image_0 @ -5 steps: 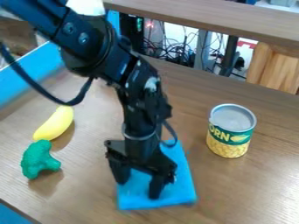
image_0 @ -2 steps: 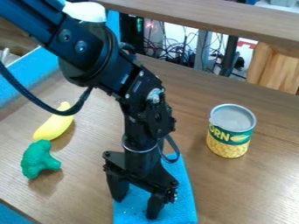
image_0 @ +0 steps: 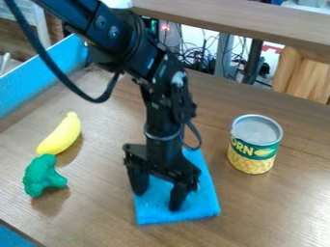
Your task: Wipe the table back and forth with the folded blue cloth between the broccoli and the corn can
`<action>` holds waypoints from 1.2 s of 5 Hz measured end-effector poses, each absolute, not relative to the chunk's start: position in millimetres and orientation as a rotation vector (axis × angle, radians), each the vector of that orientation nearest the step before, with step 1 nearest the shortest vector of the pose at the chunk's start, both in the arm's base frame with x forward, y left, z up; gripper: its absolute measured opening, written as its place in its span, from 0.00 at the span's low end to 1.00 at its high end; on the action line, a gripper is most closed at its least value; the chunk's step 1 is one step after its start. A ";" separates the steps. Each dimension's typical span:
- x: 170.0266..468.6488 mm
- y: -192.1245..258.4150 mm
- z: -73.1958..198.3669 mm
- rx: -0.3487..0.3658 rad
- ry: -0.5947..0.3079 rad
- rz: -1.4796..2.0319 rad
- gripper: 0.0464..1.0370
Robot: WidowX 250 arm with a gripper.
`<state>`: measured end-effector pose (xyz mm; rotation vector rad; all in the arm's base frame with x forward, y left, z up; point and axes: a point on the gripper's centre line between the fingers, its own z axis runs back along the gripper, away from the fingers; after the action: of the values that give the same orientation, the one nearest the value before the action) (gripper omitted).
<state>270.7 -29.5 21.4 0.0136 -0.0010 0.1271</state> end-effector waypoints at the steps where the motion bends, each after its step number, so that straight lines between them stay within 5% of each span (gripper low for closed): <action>1: 291.2 -9.8 24.1 0.019 -0.004 0.182 0.96; 6: 375.8 20.8 30.4 0.026 0.004 0.268 0.96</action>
<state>375.8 20.8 30.4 0.0261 0.0037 0.2682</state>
